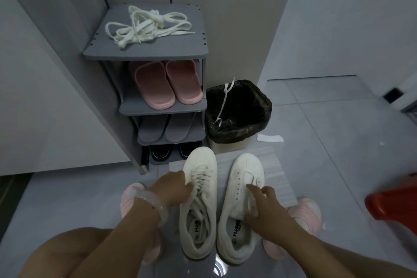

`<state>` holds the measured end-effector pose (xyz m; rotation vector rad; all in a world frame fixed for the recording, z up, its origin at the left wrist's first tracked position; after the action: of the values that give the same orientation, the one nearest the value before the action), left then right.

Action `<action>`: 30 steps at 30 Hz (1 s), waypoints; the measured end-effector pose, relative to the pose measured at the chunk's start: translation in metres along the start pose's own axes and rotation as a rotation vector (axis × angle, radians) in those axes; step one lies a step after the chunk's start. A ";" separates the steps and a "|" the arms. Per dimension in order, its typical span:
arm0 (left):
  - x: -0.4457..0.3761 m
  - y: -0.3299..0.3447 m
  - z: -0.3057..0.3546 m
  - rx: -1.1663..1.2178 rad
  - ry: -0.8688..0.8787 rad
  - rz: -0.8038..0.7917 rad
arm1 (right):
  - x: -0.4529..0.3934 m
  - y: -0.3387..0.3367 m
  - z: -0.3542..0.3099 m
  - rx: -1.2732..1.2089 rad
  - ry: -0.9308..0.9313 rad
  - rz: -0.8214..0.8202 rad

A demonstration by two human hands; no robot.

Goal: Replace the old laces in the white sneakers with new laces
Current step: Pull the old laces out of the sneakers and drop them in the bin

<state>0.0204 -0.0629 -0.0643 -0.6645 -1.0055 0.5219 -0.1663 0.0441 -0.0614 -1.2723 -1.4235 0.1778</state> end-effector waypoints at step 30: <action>0.003 0.019 0.008 0.227 0.221 0.226 | -0.006 -0.037 -0.031 0.115 -0.189 0.414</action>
<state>0.0130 -0.0457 -0.0736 -0.6198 -0.6554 0.7322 -0.1652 0.0082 -0.0287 -1.4714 -1.2694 0.6657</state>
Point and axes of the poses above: each hand's wrist, its own x-axis away from the middle knuckle, its own y-axis out of the palm, z = x × y, the point moved 6 cm from there along -x, towards the middle knuckle, and after that the axes turned 9 degrees about y, right-handed, at the moved point
